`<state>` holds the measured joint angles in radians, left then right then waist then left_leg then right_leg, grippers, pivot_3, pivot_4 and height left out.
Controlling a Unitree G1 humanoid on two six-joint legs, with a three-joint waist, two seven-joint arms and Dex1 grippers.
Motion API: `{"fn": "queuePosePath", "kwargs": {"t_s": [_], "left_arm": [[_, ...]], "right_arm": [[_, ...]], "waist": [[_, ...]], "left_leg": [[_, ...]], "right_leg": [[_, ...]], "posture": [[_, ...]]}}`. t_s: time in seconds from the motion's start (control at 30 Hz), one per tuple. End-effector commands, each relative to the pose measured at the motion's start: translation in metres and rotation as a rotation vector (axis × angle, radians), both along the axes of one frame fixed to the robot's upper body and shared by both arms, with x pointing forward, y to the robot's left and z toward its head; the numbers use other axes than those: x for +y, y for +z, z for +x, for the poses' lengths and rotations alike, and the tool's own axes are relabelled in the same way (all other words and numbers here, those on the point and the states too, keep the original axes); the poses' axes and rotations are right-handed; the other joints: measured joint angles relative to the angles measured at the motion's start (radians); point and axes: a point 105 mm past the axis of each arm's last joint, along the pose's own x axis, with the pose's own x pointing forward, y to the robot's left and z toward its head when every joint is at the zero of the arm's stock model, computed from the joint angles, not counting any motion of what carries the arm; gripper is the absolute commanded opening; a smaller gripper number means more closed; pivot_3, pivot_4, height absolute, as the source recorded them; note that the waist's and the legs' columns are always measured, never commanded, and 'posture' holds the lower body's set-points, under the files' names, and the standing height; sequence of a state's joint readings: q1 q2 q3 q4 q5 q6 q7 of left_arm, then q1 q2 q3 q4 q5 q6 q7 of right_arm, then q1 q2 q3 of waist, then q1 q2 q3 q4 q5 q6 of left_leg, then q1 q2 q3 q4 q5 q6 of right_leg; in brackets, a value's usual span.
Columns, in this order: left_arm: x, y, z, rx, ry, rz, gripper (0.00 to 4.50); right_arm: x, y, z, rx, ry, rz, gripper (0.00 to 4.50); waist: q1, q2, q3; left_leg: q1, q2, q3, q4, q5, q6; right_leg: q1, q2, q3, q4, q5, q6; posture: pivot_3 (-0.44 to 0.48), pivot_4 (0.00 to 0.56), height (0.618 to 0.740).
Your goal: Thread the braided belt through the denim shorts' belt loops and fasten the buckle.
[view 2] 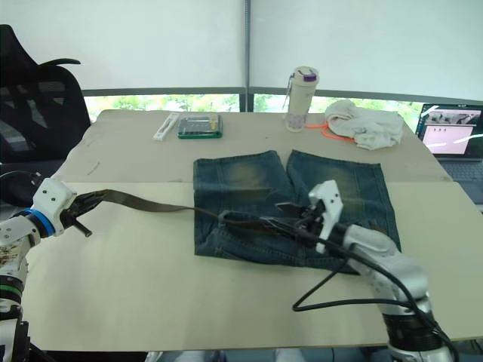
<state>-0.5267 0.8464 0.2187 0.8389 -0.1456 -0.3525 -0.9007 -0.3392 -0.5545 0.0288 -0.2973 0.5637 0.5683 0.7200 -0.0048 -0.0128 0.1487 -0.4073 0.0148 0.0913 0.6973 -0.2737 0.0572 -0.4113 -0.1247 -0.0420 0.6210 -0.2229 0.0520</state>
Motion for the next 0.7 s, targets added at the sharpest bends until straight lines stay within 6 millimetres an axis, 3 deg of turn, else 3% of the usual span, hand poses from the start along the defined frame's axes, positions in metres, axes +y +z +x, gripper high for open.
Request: {"fn": "queuePosePath", "kwargs": {"t_s": [0.03,0.33,0.53,0.57,0.7], "left_arm": [[0.0,0.016,0.001,-0.051,-0.007,0.024,0.0],[0.004,0.019,0.002,-0.049,0.008,0.022,0.0],[0.007,0.02,0.001,-0.047,0.023,0.017,0.0],[0.008,0.02,0.001,-0.045,0.024,0.017,0.0],[0.01,0.02,0.0,-0.043,0.03,0.017,0.0]], "right_arm": [[0.017,0.008,0.01,-0.124,0.011,-0.047,3.45],[0.043,-0.003,0.017,-0.209,0.117,-0.18,3.45],[0.054,-0.02,0.024,-0.16,0.149,-0.264,3.45],[0.055,-0.02,0.025,-0.157,0.148,-0.265,2.91],[0.053,-0.022,0.03,-0.141,0.131,-0.276,1.62]], "waist": [[0.0,0.0,0.0],[-0.004,-0.001,0.0],[-0.008,-0.001,0.0],[-0.008,-0.001,0.0],[-0.008,-0.001,0.0]], "left_leg": [[-0.001,0.0,0.0,0.0,0.0,0.0],[-0.008,0.0,0.003,0.005,0.001,-0.002],[-0.008,0.0,0.003,0.005,0.001,-0.002],[-0.008,0.0,0.003,0.005,0.001,-0.002],[-0.008,0.0,0.003,0.005,0.001,-0.002]], "right_leg": [[0.0,0.0,0.0,0.0,0.0,0.0],[-0.01,-0.001,-0.001,0.005,0.0,0.0],[-0.01,-0.001,-0.002,0.006,0.0,0.0],[-0.01,-0.001,-0.002,0.006,0.0,0.0],[-0.01,-0.001,-0.002,0.006,0.0,0.0]], "posture": [[0.0,0.15,0.737],[0.0,0.15,0.737],[0.0,0.15,0.737],[0.0,0.15,0.737],[0.0,0.15,0.737]]}}
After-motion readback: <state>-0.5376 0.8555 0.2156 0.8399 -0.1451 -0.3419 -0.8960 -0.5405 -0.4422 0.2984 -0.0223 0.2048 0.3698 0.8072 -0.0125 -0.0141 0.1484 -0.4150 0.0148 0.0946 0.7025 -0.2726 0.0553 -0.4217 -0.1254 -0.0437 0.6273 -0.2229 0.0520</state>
